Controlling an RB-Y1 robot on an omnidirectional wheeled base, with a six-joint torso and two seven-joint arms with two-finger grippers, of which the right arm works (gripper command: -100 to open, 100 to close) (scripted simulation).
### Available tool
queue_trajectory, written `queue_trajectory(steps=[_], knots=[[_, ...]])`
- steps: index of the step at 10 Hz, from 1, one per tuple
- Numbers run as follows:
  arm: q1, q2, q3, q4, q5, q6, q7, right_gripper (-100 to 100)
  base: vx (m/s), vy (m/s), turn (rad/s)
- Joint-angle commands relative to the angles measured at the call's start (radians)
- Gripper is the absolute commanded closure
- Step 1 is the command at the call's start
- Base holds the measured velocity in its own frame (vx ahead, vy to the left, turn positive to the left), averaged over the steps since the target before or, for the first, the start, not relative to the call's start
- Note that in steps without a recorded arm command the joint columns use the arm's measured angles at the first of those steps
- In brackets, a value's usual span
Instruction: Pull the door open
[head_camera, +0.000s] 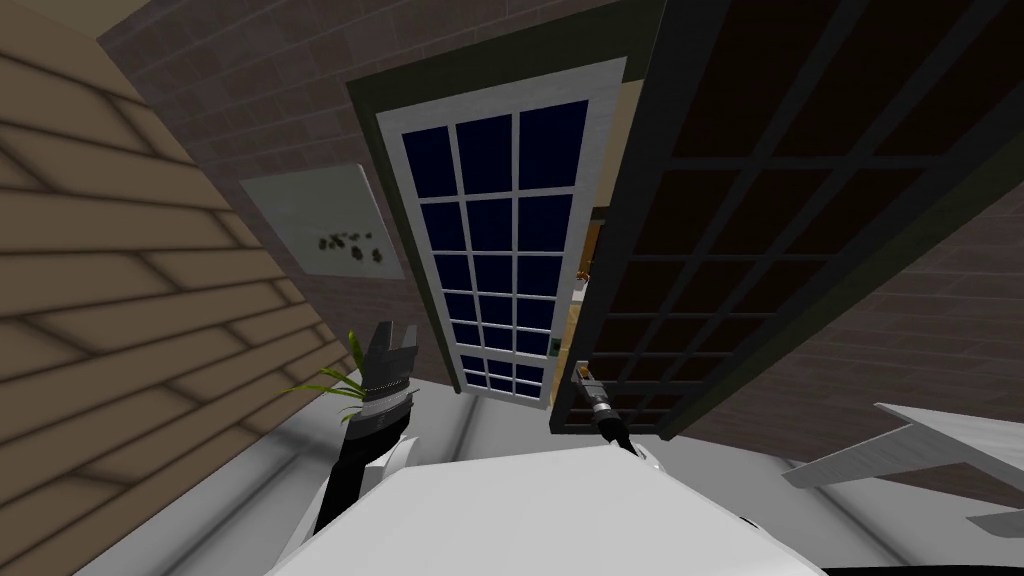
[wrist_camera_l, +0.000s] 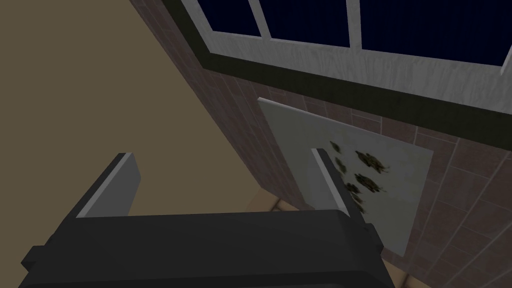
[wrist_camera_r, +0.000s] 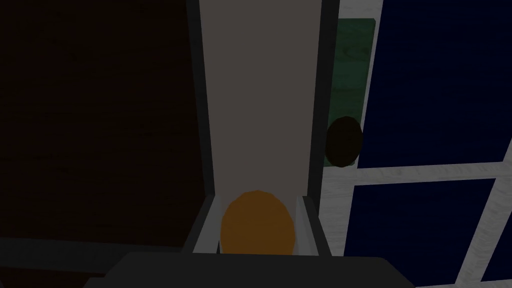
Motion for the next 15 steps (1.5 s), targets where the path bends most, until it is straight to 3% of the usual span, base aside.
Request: queue_trajectory(steps=[1, 4, 15], knots=[[0.002, -0.002, -0.002, 0.0, -0.001, 0.0, 0.0, 100, -0.025, 0.0, -0.001], [0.002, -0.002, -0.002, 0.0, -0.001, 0.0, 0.0, 100, -0.009, 0.0, -0.002], [0.018, -0.004, 0.024, 0.005, -0.044, 0.005, -0.27, 100, -0.045, -0.013, 0.027]])
